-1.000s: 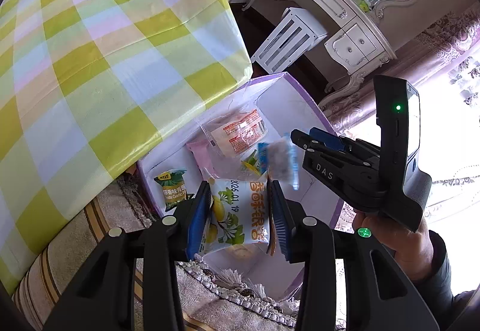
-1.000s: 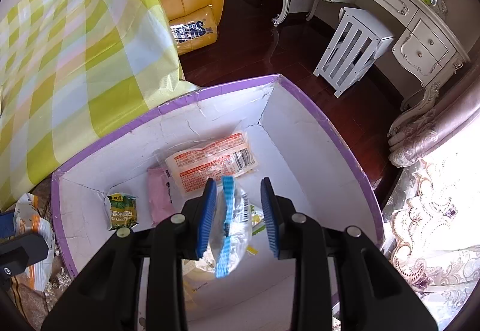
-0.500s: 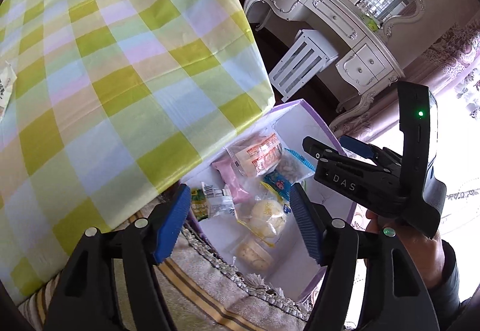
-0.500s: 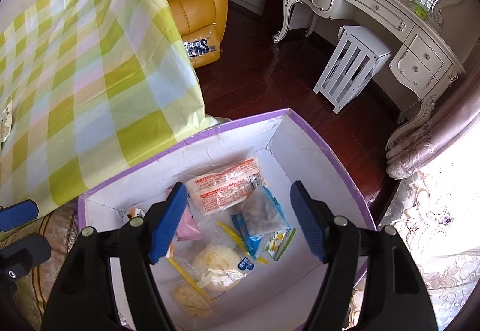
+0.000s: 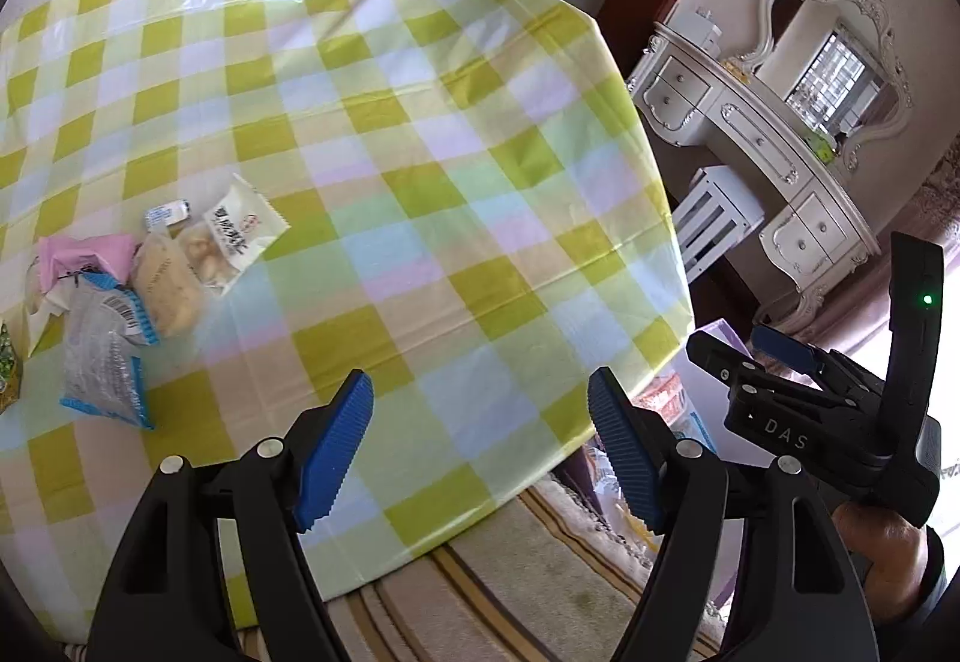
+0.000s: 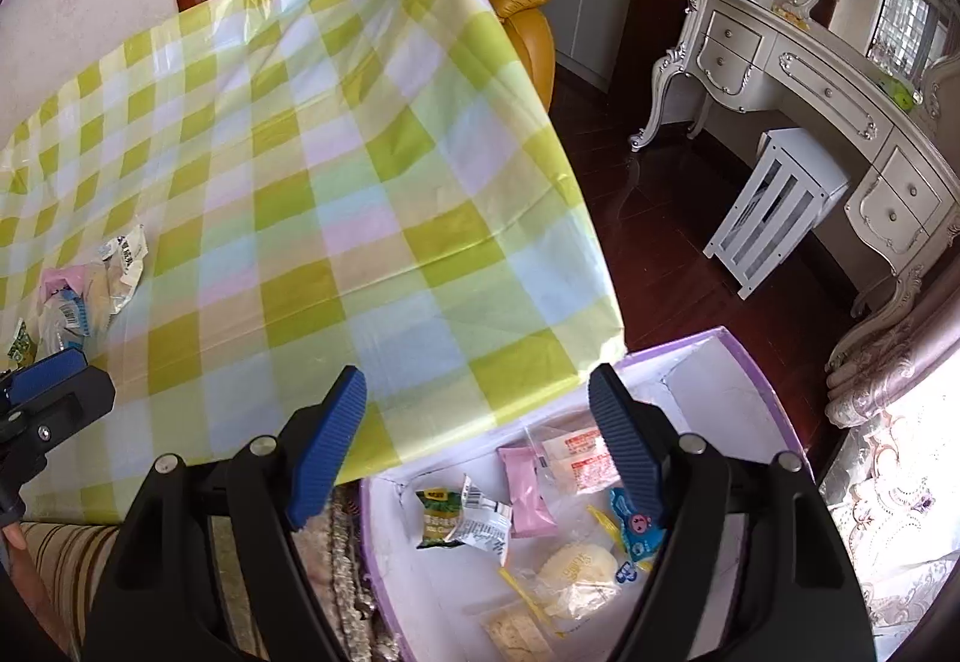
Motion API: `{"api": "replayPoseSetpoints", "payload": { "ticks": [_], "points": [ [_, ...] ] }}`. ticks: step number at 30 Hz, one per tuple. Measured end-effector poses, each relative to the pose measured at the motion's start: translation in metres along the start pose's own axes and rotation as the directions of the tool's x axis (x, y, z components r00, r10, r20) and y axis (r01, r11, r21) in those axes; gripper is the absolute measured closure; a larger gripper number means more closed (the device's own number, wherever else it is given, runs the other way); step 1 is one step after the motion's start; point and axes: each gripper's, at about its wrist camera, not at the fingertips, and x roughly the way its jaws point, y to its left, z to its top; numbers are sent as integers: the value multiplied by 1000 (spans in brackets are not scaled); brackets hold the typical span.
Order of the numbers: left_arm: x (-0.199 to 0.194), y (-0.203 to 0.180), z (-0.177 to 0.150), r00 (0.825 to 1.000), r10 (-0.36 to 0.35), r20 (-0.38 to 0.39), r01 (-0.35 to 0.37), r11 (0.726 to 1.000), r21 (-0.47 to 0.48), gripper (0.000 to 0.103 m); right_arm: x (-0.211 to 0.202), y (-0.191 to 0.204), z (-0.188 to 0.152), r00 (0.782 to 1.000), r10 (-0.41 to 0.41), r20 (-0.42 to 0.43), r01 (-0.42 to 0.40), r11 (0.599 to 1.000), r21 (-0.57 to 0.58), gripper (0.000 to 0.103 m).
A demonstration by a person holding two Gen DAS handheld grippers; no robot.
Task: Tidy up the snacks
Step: 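Move both tools back over the remaining snacks on the table, then grasp the green seaweed packet with left gripper while right gripper grasps clear blue-edged bag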
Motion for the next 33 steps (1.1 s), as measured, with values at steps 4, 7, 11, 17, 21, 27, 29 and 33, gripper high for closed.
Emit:
{"api": "replayPoseSetpoints", "payload": {
  "ticks": [4, 7, 11, 17, 21, 27, 29, 33],
  "points": [
    [-12, 40, 5, 998, 50, 27, -48, 997, -57, 31, 0, 33, 8, 999, 48, 11, -47, 998, -36, 26],
    [-21, 69, 7, 995, 86, 46, -81, 991, -103, 31, 1, 57, 12, 996, 85, 20, -83, 995, -56, 26],
    [-35, 106, 7, 989, 133, 68, -121, 980, -158, 31, 4, 90, 19, 991, 129, 27, -127, 988, -87, 26],
    [-61, 168, 2, 971, 212, 113, -174, 944, -279, 31, 10, 136, 24, 983, 181, 30, -175, 974, -142, 26],
    [-81, 209, -5, 950, 279, 139, -212, 906, -367, 32, 17, 161, 25, 978, 210, 20, -203, 965, -168, 26],
    [-97, 257, -19, 936, 326, 133, -236, 861, -451, 33, 27, 192, 26, 963, 269, 2, -264, 946, -190, 26],
    [-97, 269, -24, 936, 329, 125, -236, 849, -472, 35, 32, 202, 26, 954, 298, -13, -295, 936, -194, 26],
    [-90, 283, -30, 938, 332, 101, -245, 840, -484, 37, 37, 227, 24, 941, 337, -39, -337, 913, -230, 26]
  ]
}}
